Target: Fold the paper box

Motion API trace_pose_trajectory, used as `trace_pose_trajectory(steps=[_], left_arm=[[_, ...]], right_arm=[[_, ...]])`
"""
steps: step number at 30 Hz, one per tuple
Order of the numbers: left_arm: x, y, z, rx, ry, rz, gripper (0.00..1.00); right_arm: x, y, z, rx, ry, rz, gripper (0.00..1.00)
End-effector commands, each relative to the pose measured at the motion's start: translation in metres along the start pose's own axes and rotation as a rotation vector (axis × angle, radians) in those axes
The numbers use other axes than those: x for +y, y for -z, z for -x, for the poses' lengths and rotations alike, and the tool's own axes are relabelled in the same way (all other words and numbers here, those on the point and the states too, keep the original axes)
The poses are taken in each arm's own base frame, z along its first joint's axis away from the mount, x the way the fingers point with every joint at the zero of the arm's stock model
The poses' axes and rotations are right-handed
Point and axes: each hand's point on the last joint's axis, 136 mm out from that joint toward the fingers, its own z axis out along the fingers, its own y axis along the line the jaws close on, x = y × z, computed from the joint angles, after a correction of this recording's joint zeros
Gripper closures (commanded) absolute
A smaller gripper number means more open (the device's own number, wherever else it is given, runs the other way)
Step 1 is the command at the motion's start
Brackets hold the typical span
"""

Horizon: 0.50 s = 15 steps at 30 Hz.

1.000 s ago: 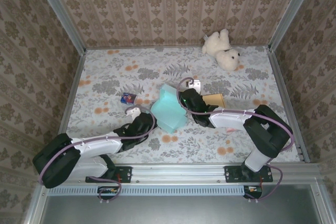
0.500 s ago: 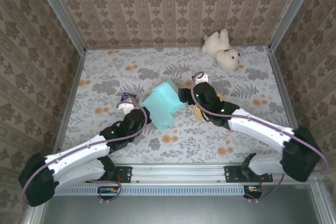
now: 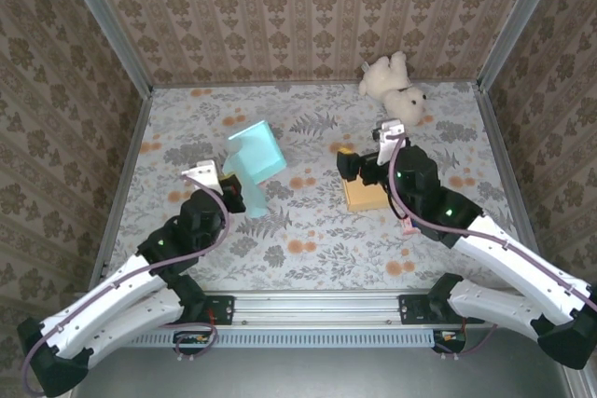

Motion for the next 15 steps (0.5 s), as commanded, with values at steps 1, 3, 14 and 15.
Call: trace_pose_trajectory(steps=[1, 3, 14, 15], left_arm=[[-0.004, 0.001, 0.050, -0.090, -0.160, 0.039, 1.00], [-0.009, -0.003, 0.071, -0.071, -0.211, 0.044, 1.00], [-0.109, 0.000, 0.117, 0.044, -0.876, -0.379, 1.00], [-0.111, 0.003, 0.118, 0.057, -0.933, -0.397, 1.00]], right_arm=[[-0.013, 0.007, -0.024, -0.047, 0.032, -0.014, 0.00], [-0.014, 0.012, -0.029, -0.110, 0.019, 0.010, 0.00], [-0.025, 0.021, -0.039, -0.156, 0.051, -0.012, 0.00], [-0.028, 0.021, -0.040, -0.158, 0.050, -0.034, 0.00]])
